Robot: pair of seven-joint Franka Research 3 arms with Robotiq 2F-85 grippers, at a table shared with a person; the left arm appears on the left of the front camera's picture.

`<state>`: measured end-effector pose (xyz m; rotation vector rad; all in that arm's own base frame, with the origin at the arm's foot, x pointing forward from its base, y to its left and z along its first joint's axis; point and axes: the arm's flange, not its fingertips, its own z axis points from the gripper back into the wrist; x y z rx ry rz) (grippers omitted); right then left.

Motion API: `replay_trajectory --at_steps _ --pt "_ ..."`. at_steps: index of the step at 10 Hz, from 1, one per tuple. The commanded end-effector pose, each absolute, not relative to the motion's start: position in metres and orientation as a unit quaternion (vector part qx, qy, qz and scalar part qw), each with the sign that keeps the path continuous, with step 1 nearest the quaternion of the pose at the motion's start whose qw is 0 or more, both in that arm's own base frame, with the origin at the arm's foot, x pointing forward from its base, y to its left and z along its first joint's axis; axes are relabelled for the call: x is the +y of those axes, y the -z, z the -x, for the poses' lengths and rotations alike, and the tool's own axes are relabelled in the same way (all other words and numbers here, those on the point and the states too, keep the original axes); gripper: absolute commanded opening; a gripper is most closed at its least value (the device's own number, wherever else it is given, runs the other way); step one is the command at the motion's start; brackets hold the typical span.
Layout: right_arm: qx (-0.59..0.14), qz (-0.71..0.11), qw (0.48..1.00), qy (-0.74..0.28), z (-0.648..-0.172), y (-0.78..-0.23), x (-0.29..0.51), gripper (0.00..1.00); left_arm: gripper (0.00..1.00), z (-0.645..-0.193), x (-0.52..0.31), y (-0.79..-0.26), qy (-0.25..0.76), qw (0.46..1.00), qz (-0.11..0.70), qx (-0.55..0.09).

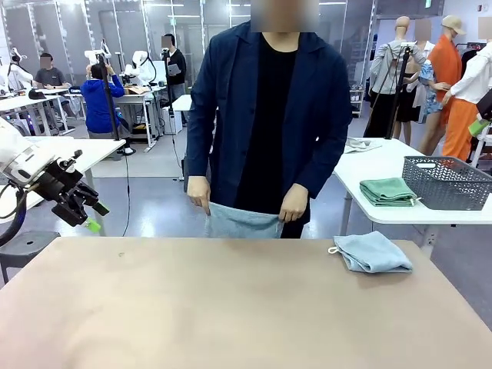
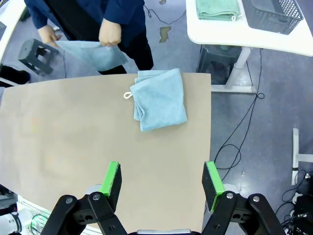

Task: Fold the towels and place them in the basket.
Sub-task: When a person lays out a Towel with hook on the table, fold it in half twice.

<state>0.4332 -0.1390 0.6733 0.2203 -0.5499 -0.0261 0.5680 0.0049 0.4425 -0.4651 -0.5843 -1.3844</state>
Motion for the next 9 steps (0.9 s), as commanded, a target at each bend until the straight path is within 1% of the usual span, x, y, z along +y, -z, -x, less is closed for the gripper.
replay_trajectory --at_steps 1,9 --pt "-0.269 -0.106 0.957 0.02 -0.434 -0.6744 -0.1376 0.83 0.93 -0.568 0.0044 -0.4438 0.626 0.706 0.205 -0.261" --pt "-0.269 -0.106 0.957 0.02 -0.434 -0.6744 -0.1376 0.83 0.93 -0.568 0.0044 -0.4438 0.626 0.706 0.205 -0.261"
